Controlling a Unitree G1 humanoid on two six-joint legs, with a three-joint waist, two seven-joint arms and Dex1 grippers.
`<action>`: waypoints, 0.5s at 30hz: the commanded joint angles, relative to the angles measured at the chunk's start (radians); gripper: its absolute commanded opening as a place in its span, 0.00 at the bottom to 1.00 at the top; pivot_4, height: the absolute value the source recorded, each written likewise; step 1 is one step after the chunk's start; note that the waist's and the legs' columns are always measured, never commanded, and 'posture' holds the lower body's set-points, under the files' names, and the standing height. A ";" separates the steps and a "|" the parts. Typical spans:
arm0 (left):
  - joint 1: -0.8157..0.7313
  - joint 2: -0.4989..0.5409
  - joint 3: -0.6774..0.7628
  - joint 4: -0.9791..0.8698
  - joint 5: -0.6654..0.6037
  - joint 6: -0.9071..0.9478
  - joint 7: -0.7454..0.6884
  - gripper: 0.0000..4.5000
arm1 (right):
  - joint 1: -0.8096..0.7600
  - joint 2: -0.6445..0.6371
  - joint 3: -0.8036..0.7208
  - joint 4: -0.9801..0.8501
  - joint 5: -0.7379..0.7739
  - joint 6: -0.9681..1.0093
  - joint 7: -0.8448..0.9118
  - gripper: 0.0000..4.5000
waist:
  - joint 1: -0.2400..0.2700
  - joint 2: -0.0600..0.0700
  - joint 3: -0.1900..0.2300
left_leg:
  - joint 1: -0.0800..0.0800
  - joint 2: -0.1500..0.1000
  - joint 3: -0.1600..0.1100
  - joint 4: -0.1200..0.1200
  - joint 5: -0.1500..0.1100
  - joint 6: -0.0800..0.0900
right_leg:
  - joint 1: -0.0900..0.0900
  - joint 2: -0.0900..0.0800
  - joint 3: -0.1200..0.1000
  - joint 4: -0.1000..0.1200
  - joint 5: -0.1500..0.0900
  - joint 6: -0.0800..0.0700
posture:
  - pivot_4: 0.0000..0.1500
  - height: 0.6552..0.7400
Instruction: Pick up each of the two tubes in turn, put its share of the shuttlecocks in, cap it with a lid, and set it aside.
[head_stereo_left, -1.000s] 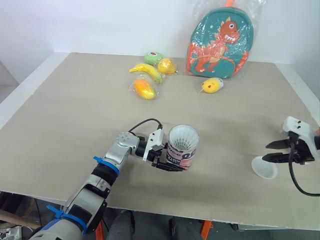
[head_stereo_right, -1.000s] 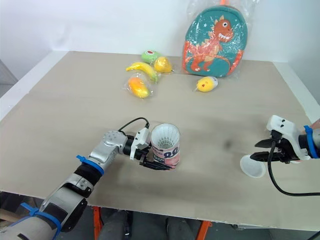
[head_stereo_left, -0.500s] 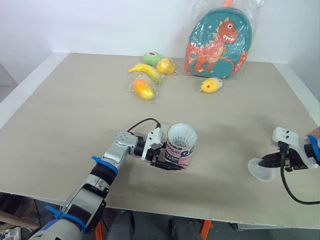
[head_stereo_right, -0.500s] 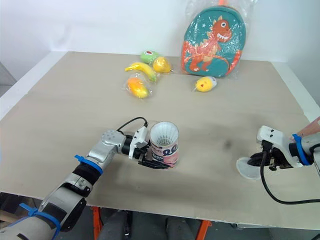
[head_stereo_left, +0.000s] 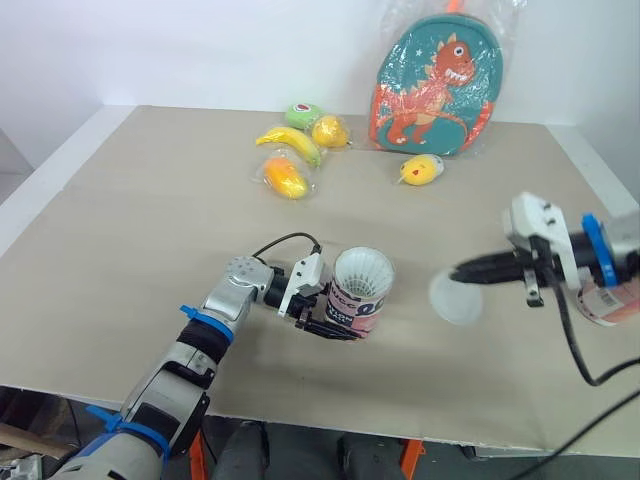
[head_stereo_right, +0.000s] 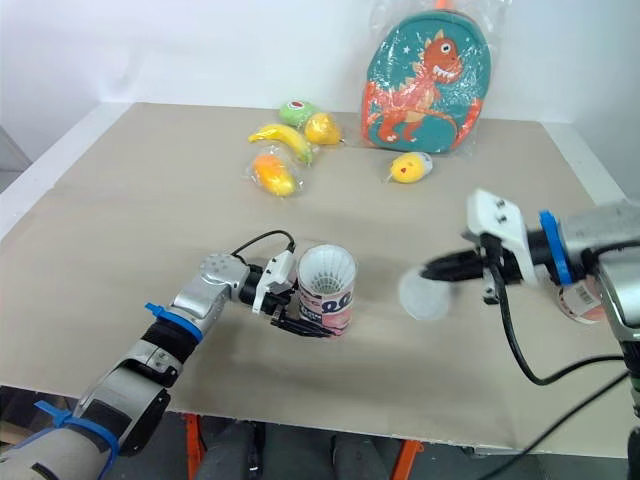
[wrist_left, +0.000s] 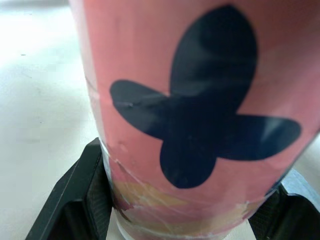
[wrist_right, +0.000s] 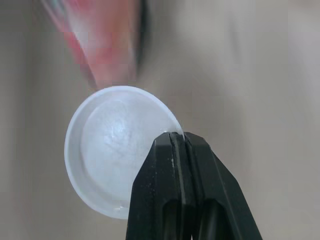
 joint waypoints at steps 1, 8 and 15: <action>-0.023 0.007 0.002 0.000 0.008 0.011 -0.018 0.66 | -0.136 -0.006 -0.007 -0.126 0.078 0.053 -0.014 0.01 | 0.001 0.000 0.000 | 0.000 0.000 0.000 0.000 0.000 0.000 | 0.000 0.000 0.000 0.000 0.000 0.000 | 1.00 1.00; -0.047 0.004 0.000 0.035 0.023 -0.007 -0.032 0.66 | -0.438 0.130 0.236 -0.076 -0.012 -0.019 0.060 0.01 | 0.001 -0.001 0.000 | -0.001 0.002 0.000 -0.002 0.000 0.000 | 0.000 0.000 -0.002 -0.008 0.002 0.000 | 1.00 1.00; -0.043 0.012 -0.005 0.025 0.035 -0.003 -0.051 0.66 | -0.521 0.232 0.395 0.110 -0.172 -0.160 0.138 0.01 | 0.001 -0.001 0.000 | -0.003 0.002 0.000 -0.003 0.000 0.000 | -0.002 0.000 -0.002 -0.008 0.005 -0.005 | 1.00 1.00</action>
